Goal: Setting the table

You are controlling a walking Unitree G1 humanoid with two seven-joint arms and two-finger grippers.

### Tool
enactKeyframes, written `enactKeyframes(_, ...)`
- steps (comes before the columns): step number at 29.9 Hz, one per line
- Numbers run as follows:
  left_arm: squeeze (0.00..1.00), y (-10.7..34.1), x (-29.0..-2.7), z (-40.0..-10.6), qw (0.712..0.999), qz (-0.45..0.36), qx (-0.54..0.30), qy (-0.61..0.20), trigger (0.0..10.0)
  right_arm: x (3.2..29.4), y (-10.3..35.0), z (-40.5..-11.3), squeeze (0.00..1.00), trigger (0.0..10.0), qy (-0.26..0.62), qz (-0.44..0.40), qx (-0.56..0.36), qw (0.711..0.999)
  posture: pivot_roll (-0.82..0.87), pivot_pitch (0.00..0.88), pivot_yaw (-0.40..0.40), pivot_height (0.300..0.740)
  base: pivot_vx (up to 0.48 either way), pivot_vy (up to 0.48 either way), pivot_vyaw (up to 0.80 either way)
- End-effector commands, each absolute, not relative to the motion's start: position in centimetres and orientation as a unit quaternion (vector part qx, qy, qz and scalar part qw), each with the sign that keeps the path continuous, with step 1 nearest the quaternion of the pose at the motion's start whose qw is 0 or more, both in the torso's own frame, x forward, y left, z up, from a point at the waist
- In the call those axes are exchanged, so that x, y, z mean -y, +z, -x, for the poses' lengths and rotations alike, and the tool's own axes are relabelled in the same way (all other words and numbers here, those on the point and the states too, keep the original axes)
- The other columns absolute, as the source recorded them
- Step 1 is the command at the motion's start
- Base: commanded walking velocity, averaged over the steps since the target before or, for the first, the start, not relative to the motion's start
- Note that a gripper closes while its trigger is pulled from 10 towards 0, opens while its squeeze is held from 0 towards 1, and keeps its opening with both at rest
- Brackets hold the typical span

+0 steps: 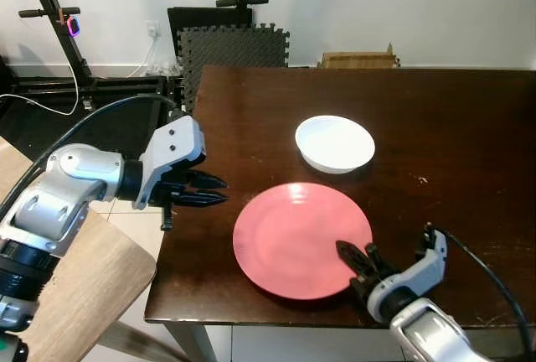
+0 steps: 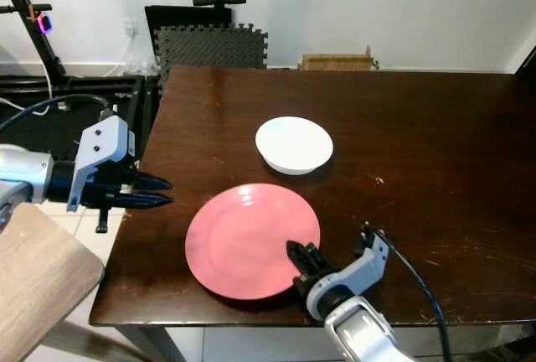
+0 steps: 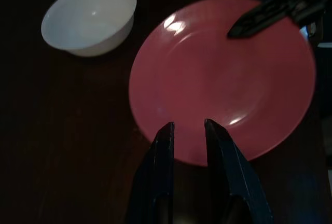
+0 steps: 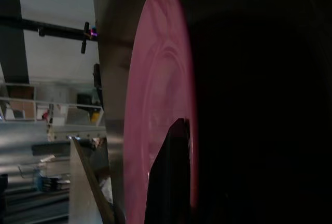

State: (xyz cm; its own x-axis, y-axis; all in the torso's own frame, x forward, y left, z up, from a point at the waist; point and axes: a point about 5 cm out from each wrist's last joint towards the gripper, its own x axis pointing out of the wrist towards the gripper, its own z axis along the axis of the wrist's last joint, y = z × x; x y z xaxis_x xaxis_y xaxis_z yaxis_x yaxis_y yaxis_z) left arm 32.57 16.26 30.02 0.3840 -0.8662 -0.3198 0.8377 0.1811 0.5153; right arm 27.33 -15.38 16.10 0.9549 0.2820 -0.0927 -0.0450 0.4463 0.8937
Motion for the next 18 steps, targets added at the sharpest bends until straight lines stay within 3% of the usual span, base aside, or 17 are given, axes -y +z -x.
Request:
enactKeyframes(1,0.0,29.8,-16.0,-32.5,0.764,-0.333,0.025,-0.552,10.0,15.9,14.6,-27.2,0.0,10.0,0.064,-0.518,-0.134,0.842,0.1,0.206,0.031,0.74,0.0,0.0,0.0)
enactKeyframes(6,0.0,29.4,-15.7,-32.3,0.766,-0.326,0.027,-0.554,10.0,14.4,14.0,-27.7,0.0,10.0,0.075,-0.528,-0.143,0.834,0.1,0.204,0.032,0.74,0.0,0.0,0.0)
enactKeyframes(7,0.0,29.3,-15.7,-32.3,0.767,-0.323,0.028,-0.554,10.0,14.1,14.0,-27.8,0.11,10.0,0.084,-0.523,-0.144,0.836,0.1,0.199,0.029,0.74,0.0,0.0,0.0)
enactKeyframes(8,0.0,29.3,-15.7,-32.3,0.767,-0.323,0.028,-0.554,10.0,14.1,14.0,-27.8,0.11,10.0,0.084,-0.523,-0.144,0.836,0.1,0.199,0.029,0.74,0.0,0.0,0.0)
enactKeyframes(9,0.0,29.3,-15.7,-32.2,0.767,-0.322,0.028,-0.554,10.0,14.0,14.0,-27.9,0.22,10.0,0.087,-0.522,-0.144,0.836,0.1,0.199,0.029,0.74,0.0,0.0,0.0)
enactKeyframes(10,0.0,29.3,-15.7,-32.2,0.767,-0.322,0.028,-0.554,10.0,13.9,14.1,-27.9,0.81,10.0,0.088,-0.522,-0.144,0.836,0.1,0.199,0.029,0.74,0.0,0.0,0.0)
enactKeyframes(11,0.0,29.2,-15.7,-32.2,0.768,-0.322,0.028,-0.553,10.0,13.9,14.1,-27.9,1.0,10.0,0.092,-0.521,-0.144,0.836,0.1,0.199,0.029,0.74,0.0,0.0,0.0)
enactKeyframes(18,0.0,28.8,-15.7,-32.1,0.77,-0.32,0.027,-0.551,10.0,13.5,14.7,-27.5,1.0,10.0,0.118,-0.524,-0.142,0.831,0.1,0.189,0.011,0.74,0.0,0.0,0.0)
